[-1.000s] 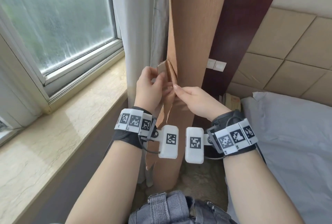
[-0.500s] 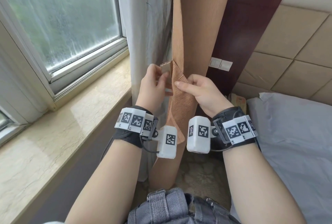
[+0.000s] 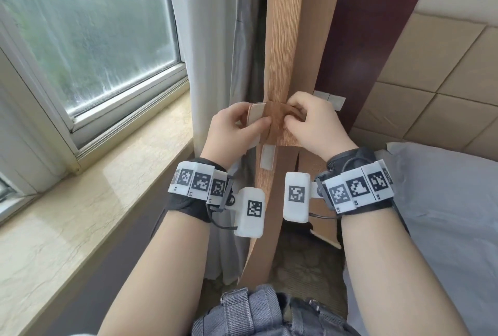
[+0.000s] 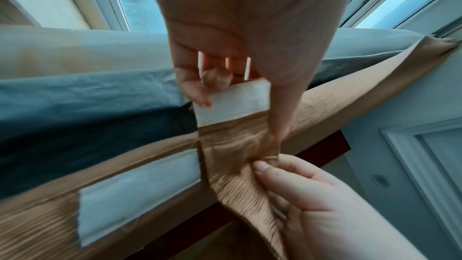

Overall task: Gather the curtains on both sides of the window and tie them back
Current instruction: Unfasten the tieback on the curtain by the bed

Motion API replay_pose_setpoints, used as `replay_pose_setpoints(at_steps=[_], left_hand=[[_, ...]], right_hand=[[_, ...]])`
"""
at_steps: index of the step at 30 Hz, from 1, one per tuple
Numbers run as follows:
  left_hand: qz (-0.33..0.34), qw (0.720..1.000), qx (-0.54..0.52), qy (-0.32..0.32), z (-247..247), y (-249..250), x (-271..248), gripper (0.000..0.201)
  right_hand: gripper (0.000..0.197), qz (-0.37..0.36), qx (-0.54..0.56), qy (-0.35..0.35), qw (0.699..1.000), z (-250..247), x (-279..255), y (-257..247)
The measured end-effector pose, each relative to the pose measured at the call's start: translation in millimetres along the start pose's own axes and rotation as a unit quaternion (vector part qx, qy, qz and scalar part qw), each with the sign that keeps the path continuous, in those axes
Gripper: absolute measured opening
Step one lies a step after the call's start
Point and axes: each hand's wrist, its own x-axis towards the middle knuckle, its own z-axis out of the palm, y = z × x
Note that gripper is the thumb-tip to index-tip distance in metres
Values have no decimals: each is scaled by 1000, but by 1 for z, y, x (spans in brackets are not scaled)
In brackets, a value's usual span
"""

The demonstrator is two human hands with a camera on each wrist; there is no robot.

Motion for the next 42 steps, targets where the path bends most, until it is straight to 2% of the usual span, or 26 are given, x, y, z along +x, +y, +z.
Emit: replay_pose_setpoints(at_steps=[4, 6, 7, 9, 10, 12, 14, 17, 20, 21, 22, 23, 25, 26, 30, 34, 36, 38, 39, 41, 42], left_hand=[[60, 991, 108, 58, 7, 1, 3, 11], [79, 983, 152, 59, 9, 5, 2, 13], [73, 987, 138, 42, 11, 6, 1, 19], [11, 1000, 8, -9, 11, 8, -1, 36], [-26, 996, -79, -24, 11, 9, -3, 40], [-55, 981, -184, -25, 11, 4, -4, 34], [-26, 989, -141, -16, 12, 0, -3, 28], [27, 1000, -3, -2, 17, -7, -1, 35], [39, 998, 41, 21, 21, -7, 0, 26], [41, 998, 41, 21, 22, -7, 0, 23], [48, 998, 43, 21, 23, -7, 0, 22], [56, 997, 51, 29, 23, -8, 0, 22], [62, 994, 75, 50, 25, -9, 0, 28], [57, 993, 88, 51, 26, -9, 0, 32], [54, 983, 176, 13, 32, 1, 1, 33], [83, 975, 202, -34, 37, 11, -2, 30], [93, 972, 210, -52, 36, 13, -3, 27], [88, 964, 242, -69, 36, 15, -3, 29], [87, 965, 234, -80, 36, 15, -3, 24], [91, 972, 167, -136, 30, 14, -3, 14], [80, 970, 146, -177, 24, 14, -3, 17]], right_hand=[[9, -10, 33, -13, 999, 2, 5, -8], [14, -1, 64, -13, 998, 7, 8, -11], [21, 11, 67, -17, 998, 9, 9, -12], [32, 38, 57, -27, 997, 13, 12, -12], [35, 49, 58, -28, 997, 13, 12, -11], [36, 77, 96, -22, 992, 12, 14, -9], [35, 109, 148, -23, 983, 11, 15, -8], [33, 129, 202, -23, 971, 9, 12, -12], [27, 145, 272, -44, 950, 3, 9, -15], [32, 147, 296, -65, 941, 2, 8, -15], [40, 137, 288, -76, 945, 1, 8, -13], [47, 117, 224, -74, 965, 0, 9, -11], [47, 68, 42, -15, 997, 0, 10, -7], [41, 49, 18, 16, 999, 0, 11, -7], [12, 22, 165, 50, 985, 6, 15, -24], [34, 23, 204, 91, 974, 15, 18, -38], [32, 19, 229, 69, 971, 17, 17, -39], [49, 32, 222, 47, 973, 19, 15, -39], [50, 35, 213, 51, 975, 20, 16, -39], [31, 39, 213, 90, 972, 21, 19, -35], [30, 55, 224, 113, 967, 19, 21, -32]])
